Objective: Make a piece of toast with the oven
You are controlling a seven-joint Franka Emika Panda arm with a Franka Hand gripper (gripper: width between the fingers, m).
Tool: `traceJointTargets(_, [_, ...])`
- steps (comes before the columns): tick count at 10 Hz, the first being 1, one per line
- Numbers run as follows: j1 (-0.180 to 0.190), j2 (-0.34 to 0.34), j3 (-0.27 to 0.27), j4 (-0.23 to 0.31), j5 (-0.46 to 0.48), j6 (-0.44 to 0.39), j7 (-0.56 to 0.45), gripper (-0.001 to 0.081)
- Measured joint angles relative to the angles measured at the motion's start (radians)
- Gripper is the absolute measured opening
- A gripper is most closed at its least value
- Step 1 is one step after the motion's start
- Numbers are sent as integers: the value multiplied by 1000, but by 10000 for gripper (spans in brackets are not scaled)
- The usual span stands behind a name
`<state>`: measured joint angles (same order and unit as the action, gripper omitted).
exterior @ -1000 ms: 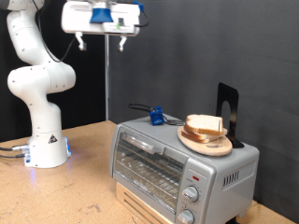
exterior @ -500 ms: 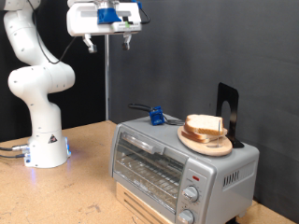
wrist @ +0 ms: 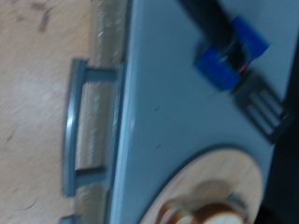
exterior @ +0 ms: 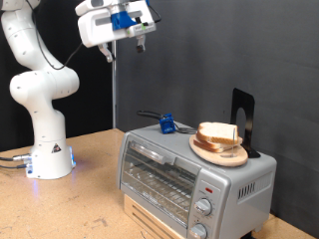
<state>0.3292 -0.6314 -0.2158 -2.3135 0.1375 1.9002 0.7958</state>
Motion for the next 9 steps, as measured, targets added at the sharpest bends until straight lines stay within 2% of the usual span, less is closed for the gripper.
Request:
traceJointTargets(2, [7, 38, -30, 19, 48, -22, -8, 809])
traceJointTargets(5, [7, 119, -36, 12, 49, 118, -13, 809])
traceJointTargets(9, [5, 187, -51, -14, 46, 201, -76, 809])
